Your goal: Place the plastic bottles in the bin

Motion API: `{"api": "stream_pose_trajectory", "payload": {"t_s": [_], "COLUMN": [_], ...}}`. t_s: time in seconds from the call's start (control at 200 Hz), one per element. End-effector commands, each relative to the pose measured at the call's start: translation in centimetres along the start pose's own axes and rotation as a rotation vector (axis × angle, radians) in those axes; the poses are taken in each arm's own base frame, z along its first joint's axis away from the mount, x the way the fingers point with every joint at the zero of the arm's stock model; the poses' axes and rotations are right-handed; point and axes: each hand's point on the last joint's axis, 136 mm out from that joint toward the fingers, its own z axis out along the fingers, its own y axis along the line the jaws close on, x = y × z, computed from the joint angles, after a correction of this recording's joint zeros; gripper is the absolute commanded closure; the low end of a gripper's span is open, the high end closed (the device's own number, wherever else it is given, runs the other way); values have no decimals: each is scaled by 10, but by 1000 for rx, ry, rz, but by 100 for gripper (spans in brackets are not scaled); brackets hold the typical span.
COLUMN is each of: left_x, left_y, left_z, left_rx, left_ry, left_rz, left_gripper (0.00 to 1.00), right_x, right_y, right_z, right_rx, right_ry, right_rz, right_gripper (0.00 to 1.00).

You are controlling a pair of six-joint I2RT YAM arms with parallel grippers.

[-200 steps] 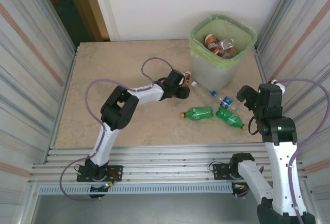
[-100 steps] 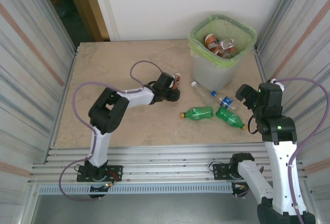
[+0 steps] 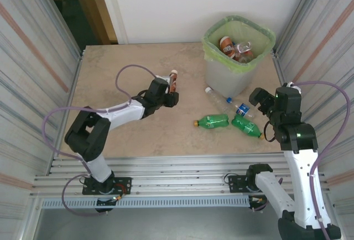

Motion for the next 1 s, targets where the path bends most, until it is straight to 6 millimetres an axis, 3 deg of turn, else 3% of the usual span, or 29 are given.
{"api": "stream_pose_trajectory", "payload": {"t_s": [0.0,0.245,0.381,0.711,0.982,0.992], "left_x": [-20,-40,-50,-69,-74,-74], "left_y": [5,10,10,-10,-41,-43], "left_z": [-22,-66,-94,-155,-187,-188], "left_rx": [-10,0,21,170,366,372], "left_ry": [-90,-212,-298,-516,-629,-629], "left_rz": [0,31,62,176,241,243], "left_gripper": [60,60,60,61,60,60], "right_x": [-1,4,2,12,32,37], "right_y": [10,33,57,150,229,233], "right_z": [2,5,-1,-28,-50,-45], "right_rx": [-36,-100,-174,-554,-858,-855], "right_ry": [-5,9,6,38,134,151], "right_rz": [21,-18,-59,-126,-175,-182], "right_gripper": [2,2,2,2,2,2]}}
